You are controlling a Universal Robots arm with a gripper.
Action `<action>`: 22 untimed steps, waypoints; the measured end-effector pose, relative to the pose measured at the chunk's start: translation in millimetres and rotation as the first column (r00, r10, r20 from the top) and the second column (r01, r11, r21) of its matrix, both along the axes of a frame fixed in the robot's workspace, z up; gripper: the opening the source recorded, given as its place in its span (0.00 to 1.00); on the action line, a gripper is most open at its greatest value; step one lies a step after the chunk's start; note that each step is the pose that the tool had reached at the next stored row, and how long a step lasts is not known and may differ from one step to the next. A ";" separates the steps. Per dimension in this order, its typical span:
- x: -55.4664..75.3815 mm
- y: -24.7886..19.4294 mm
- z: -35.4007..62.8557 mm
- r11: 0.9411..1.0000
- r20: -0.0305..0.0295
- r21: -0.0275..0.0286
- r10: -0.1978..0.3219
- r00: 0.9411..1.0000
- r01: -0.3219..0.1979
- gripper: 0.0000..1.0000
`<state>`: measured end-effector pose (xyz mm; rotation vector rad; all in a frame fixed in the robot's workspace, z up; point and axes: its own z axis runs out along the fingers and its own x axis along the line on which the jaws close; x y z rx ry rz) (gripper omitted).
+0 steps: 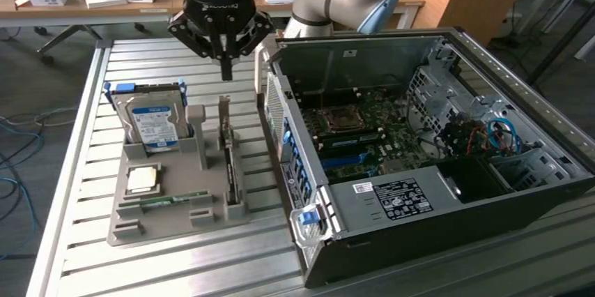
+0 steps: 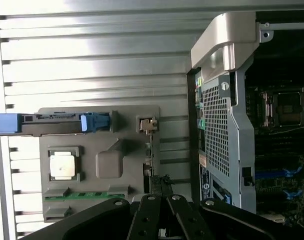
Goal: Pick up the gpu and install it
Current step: 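Reach for the gpu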
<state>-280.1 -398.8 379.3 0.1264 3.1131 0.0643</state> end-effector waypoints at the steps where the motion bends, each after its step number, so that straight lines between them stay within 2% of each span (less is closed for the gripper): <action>1: -1.3 0.0 -0.2 1.000 0.000 0.000 0.000 1.000 0.000 0.11; 6: -3.1 -0.2 -0.4 1.000 0.000 0.000 0.000 1.000 0.000 0.11; 9: -3.2 -3.6 -0.4 1.000 0.000 0.000 0.000 1.000 0.000 0.11; 13: -3.3 -11.7 -0.5 1.000 0.000 0.000 0.000 1.000 0.000 0.11; 22: -4.4 -33.8 -0.5 1.000 0.000 0.000 0.000 1.000 0.000 0.11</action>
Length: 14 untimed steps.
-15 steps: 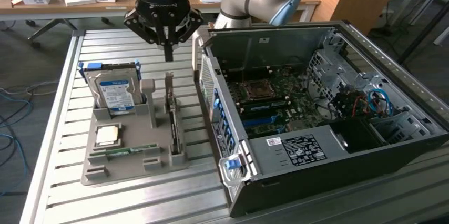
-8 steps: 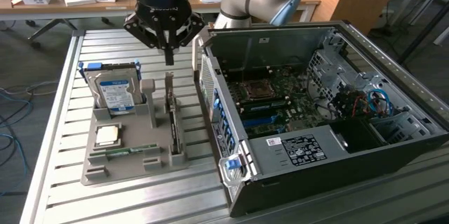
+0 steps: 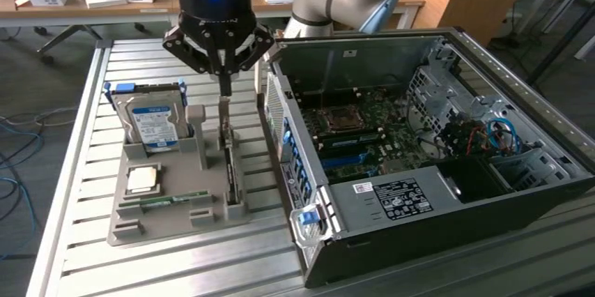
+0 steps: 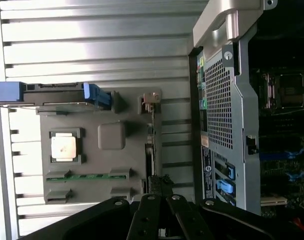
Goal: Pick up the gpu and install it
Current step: 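Reach for the gpu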
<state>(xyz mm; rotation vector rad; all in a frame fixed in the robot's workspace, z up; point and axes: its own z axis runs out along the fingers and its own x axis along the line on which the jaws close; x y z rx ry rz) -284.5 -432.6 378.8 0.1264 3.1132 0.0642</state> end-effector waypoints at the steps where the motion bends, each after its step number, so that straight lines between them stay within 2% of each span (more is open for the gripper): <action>1: -0.4 -2.3 0.0 1.000 0.000 0.000 0.000 1.000 0.000 0.11; 9: -5.1 -17.4 -0.2 1.000 0.000 0.000 0.000 1.000 0.000 0.11; 14: -6.6 -23.0 -0.5 1.000 0.000 0.000 0.000 1.000 0.000 0.11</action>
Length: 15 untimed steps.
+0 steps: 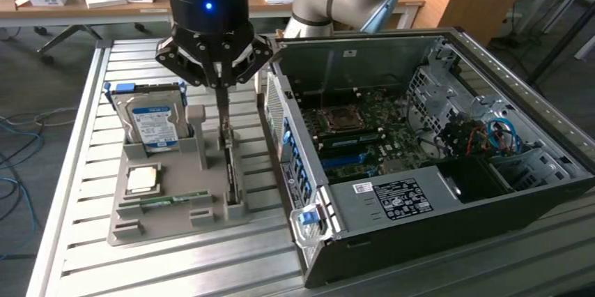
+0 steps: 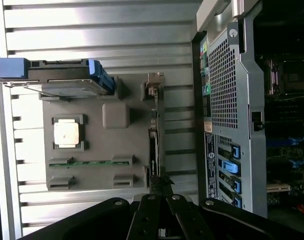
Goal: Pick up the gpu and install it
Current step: 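Reach for the gpu, then pick up the gpu and move the gpu toward the slot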
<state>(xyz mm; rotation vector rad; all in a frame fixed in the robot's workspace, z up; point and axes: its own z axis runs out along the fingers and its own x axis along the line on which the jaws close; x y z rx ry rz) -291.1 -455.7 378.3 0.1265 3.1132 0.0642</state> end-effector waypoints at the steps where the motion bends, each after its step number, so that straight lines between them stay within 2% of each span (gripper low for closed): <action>1: -0.1 -0.5 -0.1 1.000 0.000 0.000 0.000 1.000 0.000 0.11; 15: -0.1 -0.5 -0.1 1.000 0.000 0.000 0.000 1.000 0.000 0.11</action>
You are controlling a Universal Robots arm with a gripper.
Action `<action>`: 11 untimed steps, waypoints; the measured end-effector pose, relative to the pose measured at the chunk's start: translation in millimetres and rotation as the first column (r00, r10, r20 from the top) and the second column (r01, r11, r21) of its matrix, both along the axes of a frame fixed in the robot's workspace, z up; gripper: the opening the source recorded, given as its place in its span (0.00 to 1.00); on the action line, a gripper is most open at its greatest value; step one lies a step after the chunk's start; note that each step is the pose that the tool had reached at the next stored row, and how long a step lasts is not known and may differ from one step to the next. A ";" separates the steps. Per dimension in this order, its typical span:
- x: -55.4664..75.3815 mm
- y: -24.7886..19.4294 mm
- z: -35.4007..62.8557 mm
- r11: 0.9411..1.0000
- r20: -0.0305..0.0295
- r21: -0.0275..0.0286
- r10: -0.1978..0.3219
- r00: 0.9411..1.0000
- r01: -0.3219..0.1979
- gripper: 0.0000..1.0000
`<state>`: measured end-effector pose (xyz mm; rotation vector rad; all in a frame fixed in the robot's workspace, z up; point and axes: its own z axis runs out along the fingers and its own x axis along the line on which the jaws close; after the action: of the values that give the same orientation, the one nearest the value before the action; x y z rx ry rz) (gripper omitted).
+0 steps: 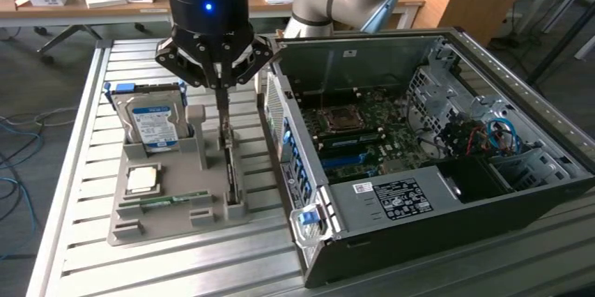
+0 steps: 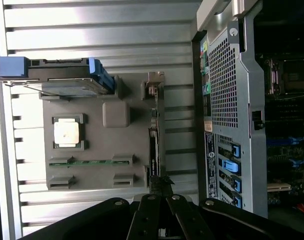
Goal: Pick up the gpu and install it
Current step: 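Pick up the gpu and move the gpu toward the slot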
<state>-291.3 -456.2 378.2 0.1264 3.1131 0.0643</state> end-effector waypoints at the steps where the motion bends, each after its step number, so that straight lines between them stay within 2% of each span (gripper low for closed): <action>1: 0.0 0.0 0.0 1.000 0.000 0.000 0.000 1.000 0.000 0.11; 2: 0.0 0.0 0.0 1.000 0.000 0.000 0.000 1.000 0.000 0.17; 3: 0.0 0.0 0.0 1.000 0.000 0.000 0.000 1.000 0.000 0.17; 6: 0.0 0.0 0.0 1.000 0.000 0.000 0.000 1.000 0.000 0.35; 8: 0.0 0.0 0.0 1.000 0.000 0.000 0.000 1.000 0.000 0.35; 9: 0.0 0.0 0.0 1.000 0.000 0.000 0.000 1.000 0.000 0.41; 11: 0.0 0.0 0.0 1.000 0.000 0.000 0.000 1.000 0.000 0.41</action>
<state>-291.3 -456.2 378.2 0.1264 3.1131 0.0643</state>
